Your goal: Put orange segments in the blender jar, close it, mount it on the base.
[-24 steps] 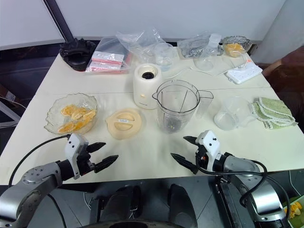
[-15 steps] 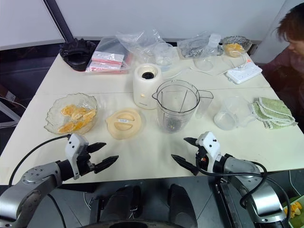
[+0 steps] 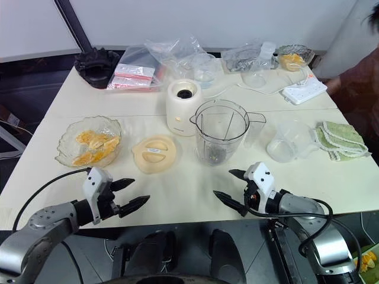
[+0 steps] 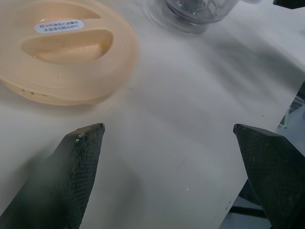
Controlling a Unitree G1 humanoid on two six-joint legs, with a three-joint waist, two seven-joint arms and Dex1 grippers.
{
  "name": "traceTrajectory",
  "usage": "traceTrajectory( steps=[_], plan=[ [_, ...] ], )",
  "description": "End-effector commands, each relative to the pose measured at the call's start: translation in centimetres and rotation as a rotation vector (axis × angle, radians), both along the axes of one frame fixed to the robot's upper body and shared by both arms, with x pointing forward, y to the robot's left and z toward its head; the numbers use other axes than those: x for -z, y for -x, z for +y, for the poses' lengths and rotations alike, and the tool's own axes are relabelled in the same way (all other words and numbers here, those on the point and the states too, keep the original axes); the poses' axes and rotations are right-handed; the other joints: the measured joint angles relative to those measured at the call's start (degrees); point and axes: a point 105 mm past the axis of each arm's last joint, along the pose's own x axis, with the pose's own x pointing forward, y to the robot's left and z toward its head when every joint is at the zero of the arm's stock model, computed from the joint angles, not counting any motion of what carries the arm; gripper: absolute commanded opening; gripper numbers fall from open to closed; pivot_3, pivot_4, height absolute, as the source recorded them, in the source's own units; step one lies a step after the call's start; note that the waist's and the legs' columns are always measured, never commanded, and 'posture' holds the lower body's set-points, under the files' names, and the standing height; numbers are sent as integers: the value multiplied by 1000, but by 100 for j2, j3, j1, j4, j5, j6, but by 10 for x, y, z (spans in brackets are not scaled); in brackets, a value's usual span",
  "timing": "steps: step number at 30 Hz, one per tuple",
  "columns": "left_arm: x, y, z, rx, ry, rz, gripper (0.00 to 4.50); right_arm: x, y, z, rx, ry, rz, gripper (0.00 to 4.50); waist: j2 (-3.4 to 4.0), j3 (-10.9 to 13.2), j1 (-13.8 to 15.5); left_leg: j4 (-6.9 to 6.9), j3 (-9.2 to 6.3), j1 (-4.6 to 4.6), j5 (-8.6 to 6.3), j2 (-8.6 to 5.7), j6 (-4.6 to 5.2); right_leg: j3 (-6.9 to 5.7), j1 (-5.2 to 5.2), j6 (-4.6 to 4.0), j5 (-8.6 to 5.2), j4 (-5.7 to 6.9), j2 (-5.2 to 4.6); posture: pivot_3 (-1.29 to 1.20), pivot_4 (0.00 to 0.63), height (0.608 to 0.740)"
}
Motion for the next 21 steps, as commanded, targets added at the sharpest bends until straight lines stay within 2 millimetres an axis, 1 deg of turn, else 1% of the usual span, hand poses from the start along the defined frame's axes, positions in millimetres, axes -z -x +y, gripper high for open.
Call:
traceTrajectory(
  steps=[1,7,10,13,14,16,19,21],
  plan=[
    [-18,-5,-2,6,20,-61,4500,-8,1,0,-16,9,-35,4453,0,0,2,0,0,0,0,0,0,0,0,0,0,0,0,0,150,740],
    [-35,-18,5,-41,48,-103,4500,-19,5,5,-72,14,-45,4453,0,0,3,1,0,0,0,-1,0,0,1,0,0,1,1,0,150,740],
    [-59,-38,23,-155,38,-149,4500,-36,17,12,-170,13,-39,4453,-2,2,15,2,-1,0,2,-1,3,0,2,0,0,7,4,0,150,740],
    [-89,-63,48,-290,-11,-181,4500,-58,25,20,-251,13,-52,4453,-14,5,27,22,-15,-1,8,-2,14,-3,9,1,0,17,19,0,150,740],
    [-94,-68,55,-327,-40,-167,4500,-62,26,21,-261,15,-57,4453,-19,4,24,26,-20,1,9,-2,14,-5,15,1,0,19,25,0,150,740],
    [-95,-77,69,-368,-141,-106,4500,-71,23,23,-270,14,-73,4453,-30,7,7,29,-20,4,8,-3,14,-5,21,2,0,18,28,0,150,740],
    [-101,-85,82,-319,-374,-154,4500,-84,19,29,-275,-18,-103,4453,-38,12,-24,28,-13,6,8,-5,13,-4,19,1,1,17,27,0,150,740],
    [-100,-91,94,-262,-565,-185,4500,-89,19,32,-289,-16,-117,4453,-37,12,-3,20,-7,0,3,-6,6,-3,6,-1,2,14,22,0,150,740]
  ],
)
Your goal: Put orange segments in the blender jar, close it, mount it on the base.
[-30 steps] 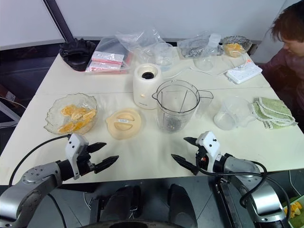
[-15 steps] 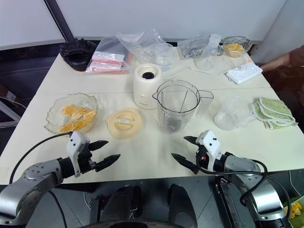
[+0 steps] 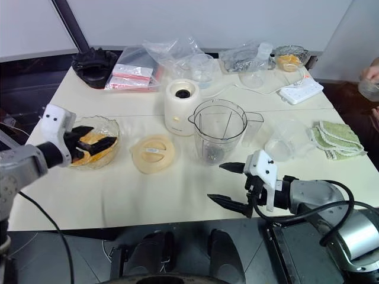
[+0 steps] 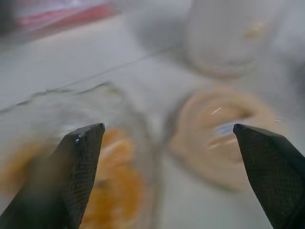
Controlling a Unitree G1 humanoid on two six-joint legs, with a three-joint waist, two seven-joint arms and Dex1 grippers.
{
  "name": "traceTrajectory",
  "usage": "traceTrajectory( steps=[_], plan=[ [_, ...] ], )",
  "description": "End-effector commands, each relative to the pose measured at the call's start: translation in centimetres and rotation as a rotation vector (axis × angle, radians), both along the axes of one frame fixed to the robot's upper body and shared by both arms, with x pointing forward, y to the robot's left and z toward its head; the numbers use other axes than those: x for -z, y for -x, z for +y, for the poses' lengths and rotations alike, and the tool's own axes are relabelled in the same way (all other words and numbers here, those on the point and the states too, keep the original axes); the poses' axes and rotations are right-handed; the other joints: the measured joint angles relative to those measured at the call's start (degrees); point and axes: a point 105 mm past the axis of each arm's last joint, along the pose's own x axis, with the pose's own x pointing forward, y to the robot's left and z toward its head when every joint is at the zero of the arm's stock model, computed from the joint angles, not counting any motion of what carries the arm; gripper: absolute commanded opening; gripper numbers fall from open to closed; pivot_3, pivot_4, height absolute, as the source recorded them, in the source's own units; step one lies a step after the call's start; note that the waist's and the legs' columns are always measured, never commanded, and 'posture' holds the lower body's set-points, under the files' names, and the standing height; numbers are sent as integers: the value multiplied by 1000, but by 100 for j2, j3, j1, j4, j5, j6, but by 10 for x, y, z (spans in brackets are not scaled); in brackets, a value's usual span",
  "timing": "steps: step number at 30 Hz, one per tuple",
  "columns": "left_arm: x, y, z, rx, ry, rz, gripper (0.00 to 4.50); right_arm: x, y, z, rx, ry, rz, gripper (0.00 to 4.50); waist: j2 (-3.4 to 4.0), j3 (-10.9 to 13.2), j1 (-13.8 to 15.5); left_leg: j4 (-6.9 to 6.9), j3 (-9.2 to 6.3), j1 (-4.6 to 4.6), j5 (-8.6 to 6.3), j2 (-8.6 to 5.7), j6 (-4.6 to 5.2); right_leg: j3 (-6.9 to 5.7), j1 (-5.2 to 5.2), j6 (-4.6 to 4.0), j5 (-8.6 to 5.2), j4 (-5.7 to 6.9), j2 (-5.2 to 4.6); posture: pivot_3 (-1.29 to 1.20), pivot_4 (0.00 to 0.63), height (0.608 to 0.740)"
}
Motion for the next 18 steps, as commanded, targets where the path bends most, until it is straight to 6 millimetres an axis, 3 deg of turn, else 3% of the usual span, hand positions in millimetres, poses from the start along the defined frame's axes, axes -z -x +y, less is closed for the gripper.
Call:
traceTrajectory(
  steps=[1,4,7,13,18],
  plan=[
    [-3,-10,13,73,-248,-19,4500,-15,5,7,-36,-14,-51,4453,-1,0,30,-13,4,0,-2,1,-4,1,-4,-1,1,-5,-6,0,150,740],
    [-2,-22,33,90,-418,-3,4500,-17,4,9,-39,-13,-57,4453,-6,2,77,-23,6,-4,-3,2,-6,-1,-14,-2,0,-10,-11,0,150,740],
    [-4,-46,53,-3,-429,5,4500,-14,5,10,-31,-14,-56,4453,-7,2,160,-33,12,-6,-3,5,-6,0,-20,-3,1,-13,-22,0,150,740],
    [11,-71,42,-90,-277,105,4500,-7,3,9,4,-11,-53,4453,-16,3,170,-25,42,-14,4,-5,22,-1,-11,-1,0,-16,-21,0,150,740],
    [32,-84,37,-106,-302,157,4500,-6,1,11,20,-15,-52,4453,-26,8,151,3,44,-12,1,-2,30,0,-6,2,1,2,-3,0,150,740]
  ],
)
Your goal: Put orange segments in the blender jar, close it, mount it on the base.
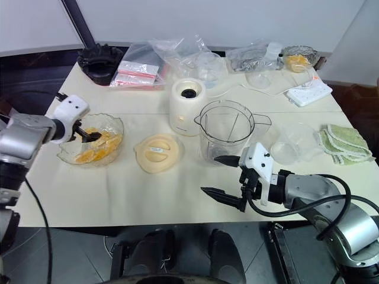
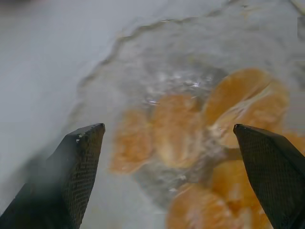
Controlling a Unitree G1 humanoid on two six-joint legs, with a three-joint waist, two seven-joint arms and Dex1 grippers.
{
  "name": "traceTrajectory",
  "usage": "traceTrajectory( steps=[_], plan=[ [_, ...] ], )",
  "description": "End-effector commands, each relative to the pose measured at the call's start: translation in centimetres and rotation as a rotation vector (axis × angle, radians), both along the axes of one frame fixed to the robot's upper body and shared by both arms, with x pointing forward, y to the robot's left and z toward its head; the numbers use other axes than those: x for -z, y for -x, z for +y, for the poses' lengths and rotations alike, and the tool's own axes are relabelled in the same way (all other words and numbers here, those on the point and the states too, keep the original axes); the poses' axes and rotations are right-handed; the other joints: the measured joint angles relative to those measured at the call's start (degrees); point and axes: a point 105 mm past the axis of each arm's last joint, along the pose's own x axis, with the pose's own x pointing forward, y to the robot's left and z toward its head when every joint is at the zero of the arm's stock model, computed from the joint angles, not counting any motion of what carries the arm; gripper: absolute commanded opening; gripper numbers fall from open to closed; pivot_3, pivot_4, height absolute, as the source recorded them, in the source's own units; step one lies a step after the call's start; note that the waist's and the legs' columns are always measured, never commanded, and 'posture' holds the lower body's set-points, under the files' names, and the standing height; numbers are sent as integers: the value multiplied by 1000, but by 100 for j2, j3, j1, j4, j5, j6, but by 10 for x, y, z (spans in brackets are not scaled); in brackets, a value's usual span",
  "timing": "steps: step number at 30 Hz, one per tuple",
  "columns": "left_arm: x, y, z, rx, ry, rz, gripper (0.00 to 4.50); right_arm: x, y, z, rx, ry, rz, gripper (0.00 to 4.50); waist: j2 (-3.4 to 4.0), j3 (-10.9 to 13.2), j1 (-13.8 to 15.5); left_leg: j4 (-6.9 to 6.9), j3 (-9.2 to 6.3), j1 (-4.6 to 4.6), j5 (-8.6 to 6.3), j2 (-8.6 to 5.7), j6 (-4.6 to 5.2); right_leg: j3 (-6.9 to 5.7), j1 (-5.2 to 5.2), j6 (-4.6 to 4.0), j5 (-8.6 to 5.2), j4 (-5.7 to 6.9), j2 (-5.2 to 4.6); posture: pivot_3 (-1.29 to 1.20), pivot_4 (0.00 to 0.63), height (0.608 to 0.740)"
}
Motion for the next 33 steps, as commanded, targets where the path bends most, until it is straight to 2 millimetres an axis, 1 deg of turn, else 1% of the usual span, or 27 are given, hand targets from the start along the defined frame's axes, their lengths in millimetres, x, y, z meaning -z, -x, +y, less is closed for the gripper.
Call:
traceTrajectory(
  steps=[1,5,9,13,20,23,26,30,32,33],
  plan=[
    [0,-10,4,-13,-49,-7,4500,-5,1,6,-11,-12,-34,4453,-1,0,11,6,-2,2,0,2,0,-1,0,0,0,7,4,0,150,740],
    [16,-21,-2,-1,-57,35,4500,-6,-2,7,1,-9,-40,4453,-6,0,45,12,-9,6,1,7,-1,0,2,-2,1,17,4,0,150,740],
    [26,-30,-7,5,-35,62,4500,-7,-3,9,12,-11,-44,4453,-9,-1,38,20,-8,1,0,1,0,-2,10,-3,1,4,-4,0,150,740],
    [36,-34,-13,14,-26,104,4500,-8,-3,11,27,-15,-46,4453,-17,0,30,20,-3,-3,-3,-1,6,-1,10,-2,2,1,-7,0,150,740],
    [51,-28,-3,-38,-89,189,4500,-6,-3,11,59,-20,-49,4453,-17,-4,26,27,-5,9,-2,0,6,-2,17,-1,2,17,-3,0,150,740],
    [52,-26,6,-69,-128,203,4500,-5,-3,11,70,-22,-47,4453,-17,-9,23,28,-6,13,-2,1,6,-2,21,-1,2,17,-3,0,150,740],
    [50,-25,12,-76,-157,201,4500,-4,-3,10,79,-25,-47,4453,-16,-11,8,28,-5,15,-2,2,6,-2,21,-1,2,18,-3,0,150,740],
    [53,-21,13,-87,-125,226,4500,1,-4,11,85,-30,-40,4453,-17,-11,0,27,-6,16,-2,4,6,-2,19,-1,2,23,2,0,150,740],
    [57,-18,12,-100,-101,246,4500,3,-4,12,84,-33,-39,4453,-17,-11,-1,27,-5,16,-2,4,6,-2,18,-1,2,24,2,0,150,740],
    [59,-17,12,-111,-86,253,4000,3,-4,12,85,-34,-39,4500,-17,-11,-1,27,-5,16,-2,4,6,-2,18,-1,2,24,2,0,150,740]
  ],
)
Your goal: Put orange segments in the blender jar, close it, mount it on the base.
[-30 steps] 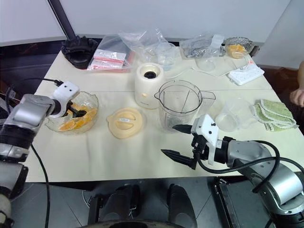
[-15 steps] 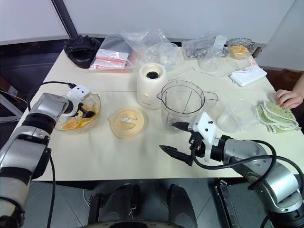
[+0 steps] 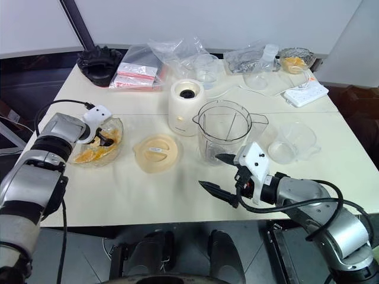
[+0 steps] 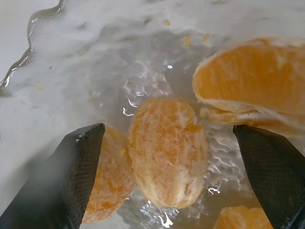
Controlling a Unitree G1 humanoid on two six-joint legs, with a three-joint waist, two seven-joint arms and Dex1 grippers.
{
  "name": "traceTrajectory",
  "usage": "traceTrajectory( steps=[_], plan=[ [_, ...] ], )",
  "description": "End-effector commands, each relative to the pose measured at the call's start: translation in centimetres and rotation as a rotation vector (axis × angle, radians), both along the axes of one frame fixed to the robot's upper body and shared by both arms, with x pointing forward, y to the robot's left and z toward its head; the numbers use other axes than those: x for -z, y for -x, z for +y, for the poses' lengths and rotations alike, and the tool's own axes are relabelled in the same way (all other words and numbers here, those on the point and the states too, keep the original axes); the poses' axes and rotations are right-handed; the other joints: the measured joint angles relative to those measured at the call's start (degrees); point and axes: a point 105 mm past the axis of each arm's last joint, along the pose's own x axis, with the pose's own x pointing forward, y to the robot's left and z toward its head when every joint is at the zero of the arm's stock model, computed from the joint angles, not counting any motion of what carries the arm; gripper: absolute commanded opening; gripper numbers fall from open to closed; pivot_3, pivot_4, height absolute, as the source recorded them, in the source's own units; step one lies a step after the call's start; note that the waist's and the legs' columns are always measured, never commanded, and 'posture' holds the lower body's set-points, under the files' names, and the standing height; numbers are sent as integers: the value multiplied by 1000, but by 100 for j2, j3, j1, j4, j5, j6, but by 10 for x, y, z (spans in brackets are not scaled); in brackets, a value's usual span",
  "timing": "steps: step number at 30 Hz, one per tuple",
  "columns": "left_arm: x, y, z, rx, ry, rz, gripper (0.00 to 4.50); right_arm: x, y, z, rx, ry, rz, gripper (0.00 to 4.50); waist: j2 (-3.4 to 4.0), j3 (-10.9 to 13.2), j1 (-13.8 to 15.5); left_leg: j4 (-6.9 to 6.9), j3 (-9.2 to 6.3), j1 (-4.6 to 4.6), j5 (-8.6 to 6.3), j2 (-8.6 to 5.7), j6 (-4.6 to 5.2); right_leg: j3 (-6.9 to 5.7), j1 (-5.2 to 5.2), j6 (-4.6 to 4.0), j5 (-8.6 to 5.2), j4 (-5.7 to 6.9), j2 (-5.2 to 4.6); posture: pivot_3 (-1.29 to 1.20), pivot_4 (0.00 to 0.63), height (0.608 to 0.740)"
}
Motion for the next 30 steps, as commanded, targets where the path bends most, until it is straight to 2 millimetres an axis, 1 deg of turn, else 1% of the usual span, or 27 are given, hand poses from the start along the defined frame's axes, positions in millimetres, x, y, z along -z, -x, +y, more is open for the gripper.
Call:
traceTrajectory(
  steps=[1,3,7,10,12,16,19,22,24,27,29,30],
  plan=[
    [18,16,15,-84,17,84,3718,-5,1,3,-9,-10,-42,4500,0,0,-1,0,0,0,0,0,0,0,0,0,0,0,0,0,150,740],
    [22,18,17,-94,22,94,2719,-4,1,2,-6,-11,-41,4500,1,-1,-1,0,1,0,0,0,0,0,0,0,0,0,0,0,150,740],
    [29,27,29,-139,12,119,675,-1,3,1,5,-15,-33,4500,3,-4,0,0,1,9,0,0,0,0,4,0,0,8,0,0,150,740],
    [23,27,35,-144,0,105,675,2,3,0,13,-15,-28,4500,3,-5,-29,0,1,18,0,1,0,1,5,0,0,18,1,0,150,740],
    [14,25,38,-145,-6,81,675,3,2,0,18,-18,-26,4500,3,-5,-44,0,1,21,0,2,0,2,5,0,0,21,2,0,150,740],
    [-2,20,36,-137,15,46,675,5,2,0,20,-17,-23,4500,0,-3,-99,-1,-1,20,0,5,0,2,4,0,-1,22,6,0,150,740],
    [-38,14,32,-111,72,-19,675,7,1,-3,28,-15,-15,4500,-18,7,-99,-1,-2,6,0,5,0,2,-7,0,-1,21,5,0,150,740],
    [-70,19,30,-63,146,-67,675,8,-1,-10,46,-14,-9,4500,-47,24,-101,2,-5,-10,1,6,-1,2,-18,0,-1,20,4,0,150,740],
    [-91,24,26,12,176,-107,675,3,-3,-15,65,-33,-10,4500,-47,24,-108,0,-4,-13,0,7,-1,2,-18,0,-1,13,0,0,150,740],
    [-125,28,3,180,303,-198,675,-5,-6,-27,105,-50,-10,4500,-46,24,-92,-1,-10,-11,0,9,-1,4,-15,-1,-1,7,-12,0,150,740],
    [-157,25,-24,348,388,-324,675,-9,-7,-39,147,-49,-6,4500,-47,24,-20,1,-12,-12,0,9,-2,3,-12,-2,-1,2,-14,0,150,740],
    [-175,22,-42,418,451,-382,675,-10,-8,-45,170,-41,-5,4500,-47,24,7,2,-15,-12,0,9,-2,3,-10,-3,0,0,-16,0,150,740]
  ],
)
